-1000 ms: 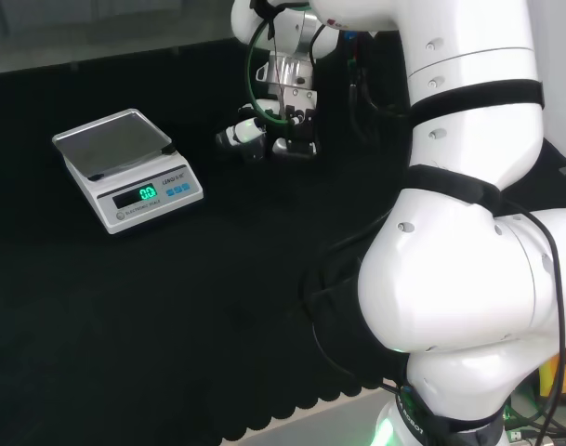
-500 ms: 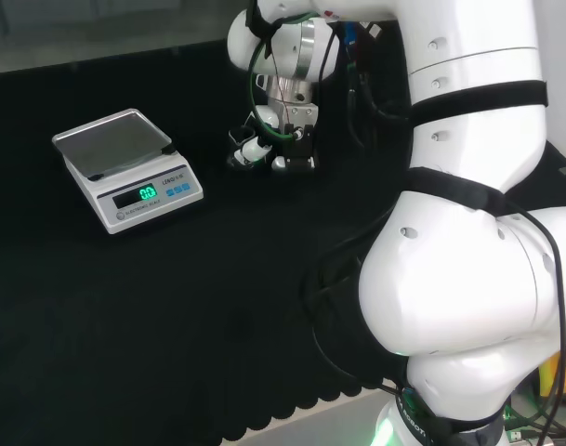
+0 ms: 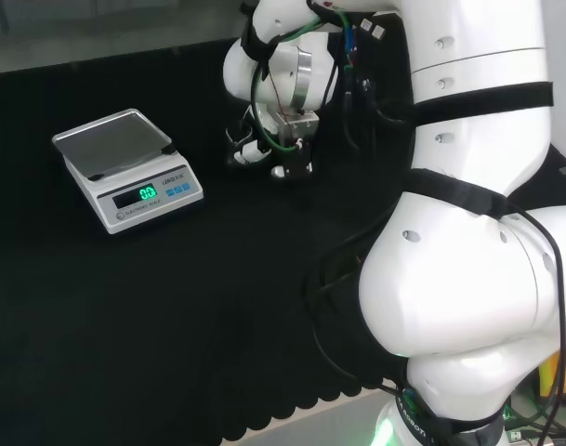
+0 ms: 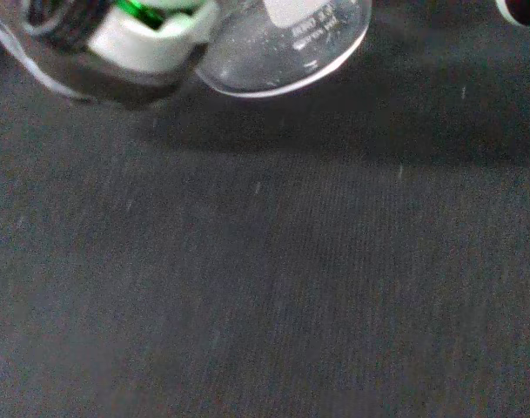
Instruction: Pick up the beaker.
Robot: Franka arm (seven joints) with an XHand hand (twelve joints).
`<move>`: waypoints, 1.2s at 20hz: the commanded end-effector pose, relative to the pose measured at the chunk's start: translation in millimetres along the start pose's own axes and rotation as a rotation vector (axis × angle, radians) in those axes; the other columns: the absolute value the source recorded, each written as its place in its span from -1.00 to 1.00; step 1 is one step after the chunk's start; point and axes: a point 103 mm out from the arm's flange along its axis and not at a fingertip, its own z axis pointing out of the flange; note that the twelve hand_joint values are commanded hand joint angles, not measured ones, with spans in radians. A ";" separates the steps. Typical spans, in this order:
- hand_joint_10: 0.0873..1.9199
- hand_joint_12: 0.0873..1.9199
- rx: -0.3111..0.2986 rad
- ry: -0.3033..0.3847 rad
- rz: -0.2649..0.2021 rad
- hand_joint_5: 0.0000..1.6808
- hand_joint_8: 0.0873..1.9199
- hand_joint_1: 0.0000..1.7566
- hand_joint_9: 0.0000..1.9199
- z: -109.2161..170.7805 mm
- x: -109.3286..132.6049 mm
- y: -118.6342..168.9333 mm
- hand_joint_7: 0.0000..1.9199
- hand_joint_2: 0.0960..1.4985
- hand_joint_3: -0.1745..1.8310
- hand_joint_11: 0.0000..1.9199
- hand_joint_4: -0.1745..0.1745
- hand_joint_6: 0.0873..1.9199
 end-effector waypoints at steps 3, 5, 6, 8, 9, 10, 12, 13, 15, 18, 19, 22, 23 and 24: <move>-1.00 -0.54 0.189 0.260 0.000 0.75 -0.93 0.52 1.00 -127.8 -3.8 5.1 0.61 -0.23 -0.25 0.80 -1.00 -0.86; -0.99 -0.54 0.271 0.307 0.011 0.76 -0.93 0.52 1.00 -163.3 -8.1 3.6 0.62 -0.25 -0.23 0.79 -1.00 -0.86; -0.99 -0.54 0.318 0.319 0.012 0.76 -0.93 0.52 1.00 -181.3 -9.0 2.5 0.62 -0.25 -0.22 0.79 -1.00 -0.86; -0.99 -0.53 0.392 0.322 0.009 0.76 -0.93 0.52 1.00 -214.3 -8.5 -1.1 0.62 -0.27 -0.20 0.78 -1.00 -0.86; -1.00 -0.53 0.425 0.320 0.006 0.76 -0.93 0.52 1.00 -231.0 -6.4 -3.9 0.62 -0.28 -0.20 0.78 -1.00 -0.86; -1.00 -0.53 0.445 0.321 0.002 0.76 -0.93 0.52 1.00 -246.6 -3.8 -7.7 0.62 -0.28 -0.19 0.77 -1.00 -0.86; -1.00 -0.53 0.459 0.326 -0.007 0.76 -0.93 0.52 1.00 -275.1 6.7 -17.6 0.62 -0.28 -0.19 0.77 -1.00 -0.86; -1.00 -0.53 0.458 0.331 -0.012 0.76 -0.93 0.52 1.00 -285.9 12.4 -23.6 0.62 -0.28 -0.19 0.76 -1.00 -0.86; -1.00 -0.53 0.436 0.328 -0.007 0.76 -0.93 0.52 1.00 -303.5 28.0 -38.2 0.62 -0.28 -0.19 0.76 -1.00 -0.85; -1.00 -0.52 0.375 0.301 0.020 0.76 -0.93 0.52 0.99 -315.4 64.1 -71.8 0.62 -0.28 -0.19 0.75 -1.00 -0.85; -1.00 -0.52 0.356 0.294 0.028 0.76 -0.93 0.52 0.99 -313.2 78.1 -83.3 0.62 -0.28 -0.19 0.75 -1.00 -0.85; -1.00 -0.52 0.335 0.266 0.045 0.76 -0.93 0.52 0.99 -291.9 125.1 -114.2 0.62 -0.28 -0.19 0.74 -1.00 -0.85; -1.00 -0.52 0.341 0.255 0.046 0.76 -0.93 0.52 0.99 -282.5 140.7 -122.6 0.62 -0.28 -0.19 0.74 -1.00 -0.85; -1.00 -0.52 0.345 0.246 0.046 0.76 -0.93 0.52 0.99 -274.5 154.6 -128.9 0.62 -0.28 -0.19 0.74 -1.00 -0.85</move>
